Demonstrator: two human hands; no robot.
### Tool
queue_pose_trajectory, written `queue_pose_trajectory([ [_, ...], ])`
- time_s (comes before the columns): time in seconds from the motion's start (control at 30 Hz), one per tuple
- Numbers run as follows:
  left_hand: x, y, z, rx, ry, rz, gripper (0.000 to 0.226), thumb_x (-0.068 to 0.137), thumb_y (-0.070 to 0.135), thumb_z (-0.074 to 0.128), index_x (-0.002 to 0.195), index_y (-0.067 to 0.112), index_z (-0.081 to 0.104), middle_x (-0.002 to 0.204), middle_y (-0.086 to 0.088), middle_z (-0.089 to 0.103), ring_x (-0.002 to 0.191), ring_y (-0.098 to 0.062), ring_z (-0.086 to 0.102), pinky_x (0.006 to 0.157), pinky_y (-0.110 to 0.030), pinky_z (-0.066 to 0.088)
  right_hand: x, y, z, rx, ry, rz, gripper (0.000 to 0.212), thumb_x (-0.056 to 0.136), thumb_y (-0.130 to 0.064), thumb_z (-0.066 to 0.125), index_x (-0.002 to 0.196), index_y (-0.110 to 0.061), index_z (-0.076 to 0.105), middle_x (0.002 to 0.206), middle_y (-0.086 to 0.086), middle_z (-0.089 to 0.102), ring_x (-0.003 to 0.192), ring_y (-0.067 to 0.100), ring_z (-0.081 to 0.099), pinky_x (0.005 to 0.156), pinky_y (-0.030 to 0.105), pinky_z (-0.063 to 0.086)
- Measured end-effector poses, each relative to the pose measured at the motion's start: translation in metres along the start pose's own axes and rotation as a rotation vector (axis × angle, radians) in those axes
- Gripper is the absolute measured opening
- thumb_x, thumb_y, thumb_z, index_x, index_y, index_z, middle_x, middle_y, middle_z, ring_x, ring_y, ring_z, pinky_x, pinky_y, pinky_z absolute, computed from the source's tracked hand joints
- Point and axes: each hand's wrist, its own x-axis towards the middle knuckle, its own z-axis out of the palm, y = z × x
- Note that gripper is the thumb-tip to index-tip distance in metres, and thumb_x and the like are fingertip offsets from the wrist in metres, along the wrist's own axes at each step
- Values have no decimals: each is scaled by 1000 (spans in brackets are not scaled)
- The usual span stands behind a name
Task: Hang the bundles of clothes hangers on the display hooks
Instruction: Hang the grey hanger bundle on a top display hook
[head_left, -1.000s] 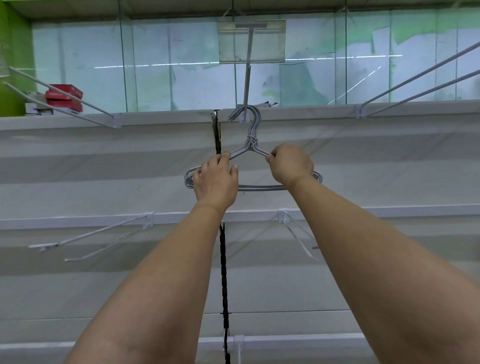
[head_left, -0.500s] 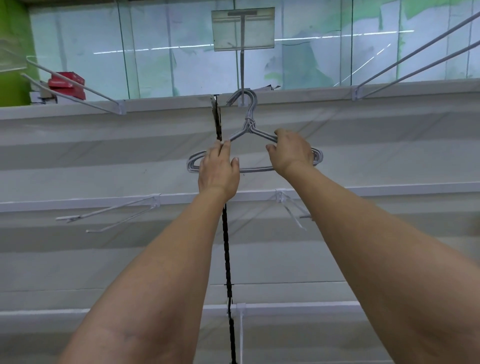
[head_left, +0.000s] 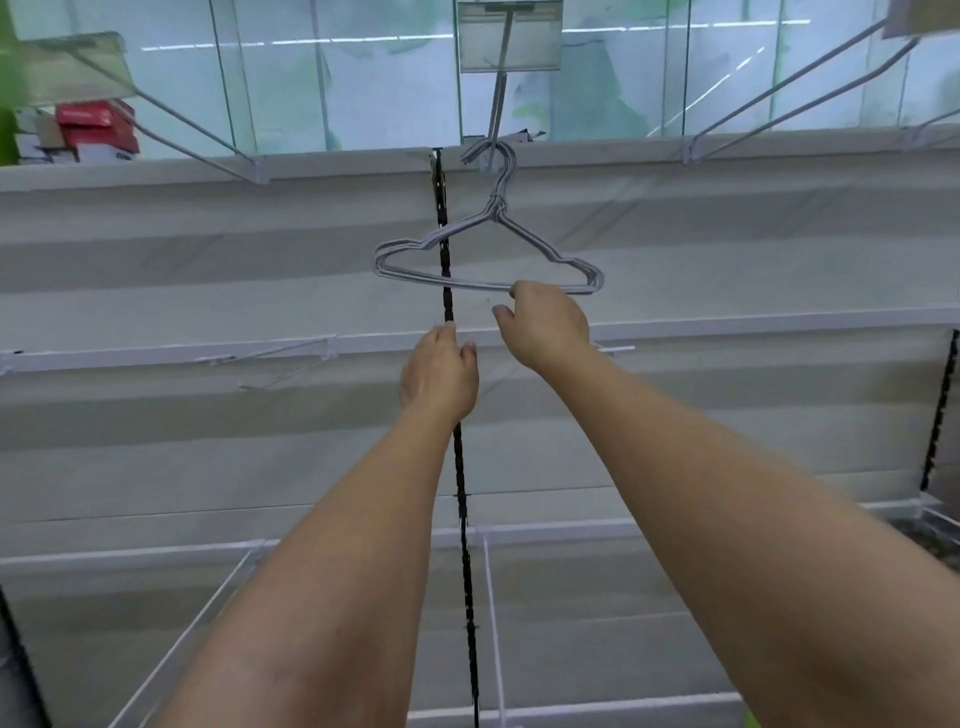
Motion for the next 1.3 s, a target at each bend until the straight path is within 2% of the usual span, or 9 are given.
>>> queue_pose_trajectory([
  [0.23,-64,-36,6,6,-156,-24,47,103,32,27,144,10,32,146,-9,39,131,-29,40,99,-39,36,-85,0,43,1,-141,165,41,102,-31,36,128,-4,53,128,14,58,118,31,53,86,35,44],
  [0.47,-144,-65,29,-45,-323,-9,45,103,33,27,140,10,39,144,-7,42,129,-27,42,100,-37,37,-188,28,71,-37,-249,395,42,102,-33,37,127,-4,53,129,16,57,119,32,52,91,35,43],
  [0.6,-192,-62,48,-61,-442,-15,48,103,32,28,145,9,33,150,-10,36,135,-27,37,105,-35,33,-247,49,74,-63,-281,499,41,100,-33,41,122,-2,57,126,20,58,118,35,53,93,37,44],
  [0.73,-239,-37,67,-92,-523,26,43,103,31,30,134,7,45,139,-15,48,124,-33,48,95,-37,40,-301,73,64,-87,-312,601,40,99,-34,40,117,-4,60,122,20,61,115,35,55,89,36,44],
  [0.83,-269,-10,78,-116,-559,78,44,103,32,30,136,9,45,140,-13,48,125,-32,47,97,-37,39,-338,92,50,-91,-321,698,42,100,-37,39,124,-6,56,127,17,59,119,34,53,93,36,42],
  [0.97,-312,31,100,-143,-626,150,41,102,30,31,133,8,47,137,-15,50,124,-31,48,97,-37,39,-390,125,19,-117,-291,809,41,100,-38,39,119,-7,57,122,19,60,114,36,55,87,38,44],
  [1.13,-380,87,135,-182,-763,241,35,102,27,33,123,7,52,126,-18,56,114,-35,52,88,-39,42,-466,179,-29,-140,-302,991,42,100,-39,37,125,-9,53,125,14,59,115,32,55,83,37,45],
  [1.2,-411,109,149,-177,-827,281,35,102,28,33,126,10,51,124,-18,57,112,-36,53,86,-40,43,-499,199,-48,-170,-305,1054,40,100,-40,37,120,-10,54,122,13,60,111,32,56,77,35,42],
  [1.3,-461,144,165,-188,-907,297,37,102,29,34,130,11,49,127,-17,55,115,-35,52,89,-40,42,-547,227,-79,-206,-327,1158,43,100,-43,36,123,-10,53,123,12,60,113,30,55,84,36,44],
])
